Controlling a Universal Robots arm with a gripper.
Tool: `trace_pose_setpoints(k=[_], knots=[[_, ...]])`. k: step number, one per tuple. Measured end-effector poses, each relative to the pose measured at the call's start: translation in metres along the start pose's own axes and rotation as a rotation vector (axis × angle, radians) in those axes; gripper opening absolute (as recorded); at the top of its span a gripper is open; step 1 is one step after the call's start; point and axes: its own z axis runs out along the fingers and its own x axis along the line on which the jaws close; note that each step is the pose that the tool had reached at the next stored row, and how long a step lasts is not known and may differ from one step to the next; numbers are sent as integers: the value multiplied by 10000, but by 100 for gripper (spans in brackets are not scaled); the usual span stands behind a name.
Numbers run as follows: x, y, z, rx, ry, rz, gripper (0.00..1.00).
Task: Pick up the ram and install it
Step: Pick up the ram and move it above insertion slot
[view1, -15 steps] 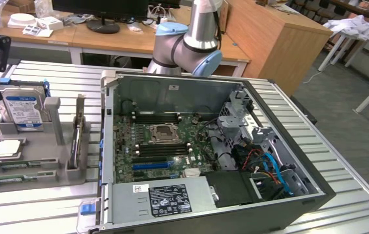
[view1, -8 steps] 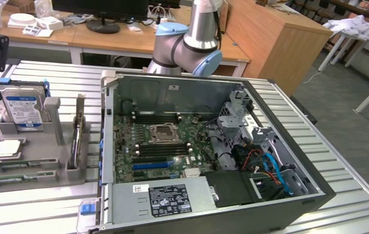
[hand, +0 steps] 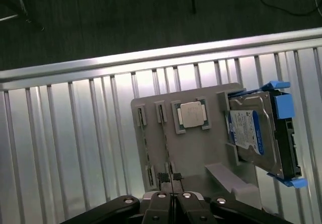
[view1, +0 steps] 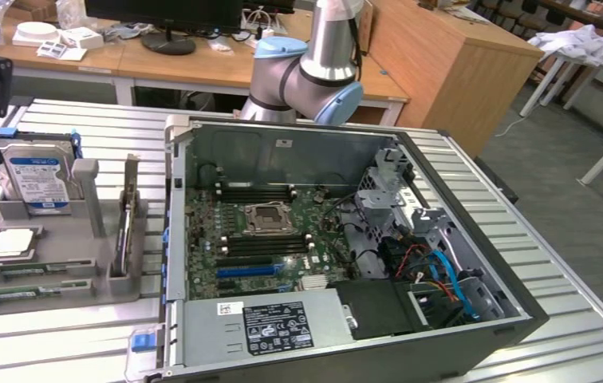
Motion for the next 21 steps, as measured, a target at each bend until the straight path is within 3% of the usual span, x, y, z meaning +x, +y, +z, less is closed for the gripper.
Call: trace_pose_setpoints(k=[8,16,21], knots=[[0,0,2,-20,40,-885,11],[0,0,3,-23,46,-1006,11],[0,0,4,-32,63,-1398,11]])
